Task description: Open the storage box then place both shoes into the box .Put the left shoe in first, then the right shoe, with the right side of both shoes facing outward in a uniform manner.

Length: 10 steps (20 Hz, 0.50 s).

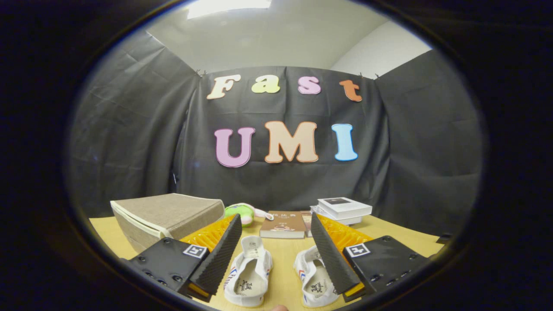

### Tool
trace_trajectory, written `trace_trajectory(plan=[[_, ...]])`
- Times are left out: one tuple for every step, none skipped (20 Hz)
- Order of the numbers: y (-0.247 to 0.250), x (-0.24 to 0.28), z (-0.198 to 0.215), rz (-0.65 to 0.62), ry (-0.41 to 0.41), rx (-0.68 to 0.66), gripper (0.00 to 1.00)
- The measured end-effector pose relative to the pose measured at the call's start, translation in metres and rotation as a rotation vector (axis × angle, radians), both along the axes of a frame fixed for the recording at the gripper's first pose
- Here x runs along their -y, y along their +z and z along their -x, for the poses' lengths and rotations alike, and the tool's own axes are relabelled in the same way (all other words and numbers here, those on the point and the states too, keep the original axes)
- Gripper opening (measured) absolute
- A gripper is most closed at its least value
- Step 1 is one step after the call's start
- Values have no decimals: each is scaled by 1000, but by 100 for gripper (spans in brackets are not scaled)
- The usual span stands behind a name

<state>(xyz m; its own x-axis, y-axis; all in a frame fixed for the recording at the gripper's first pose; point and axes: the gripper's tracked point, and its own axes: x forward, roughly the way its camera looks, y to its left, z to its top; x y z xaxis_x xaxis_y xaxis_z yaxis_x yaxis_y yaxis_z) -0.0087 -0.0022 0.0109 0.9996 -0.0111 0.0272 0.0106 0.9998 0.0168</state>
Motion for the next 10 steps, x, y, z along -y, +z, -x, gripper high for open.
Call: trace_trajectory(plan=[[0, 1, 0, -2, 0, 1, 100], [1, 1, 1, -3, 0, 2, 100], [1, 2, 0, -4, -1, 2, 100], [2, 2, 0, -5, -2, 2, 100], [1, 4, 0, -6, -3, 2, 100], [1, 4, 1, -6, -4, 2, 100], [-1, 5, 0, -6, -5, 0, 100], [-1, 5, -1, -7, -6, -2, 100], [-2, 6, -2, -10, -6, -4, 100], [-3, 5, -3, -19, -5, -8, 100]])
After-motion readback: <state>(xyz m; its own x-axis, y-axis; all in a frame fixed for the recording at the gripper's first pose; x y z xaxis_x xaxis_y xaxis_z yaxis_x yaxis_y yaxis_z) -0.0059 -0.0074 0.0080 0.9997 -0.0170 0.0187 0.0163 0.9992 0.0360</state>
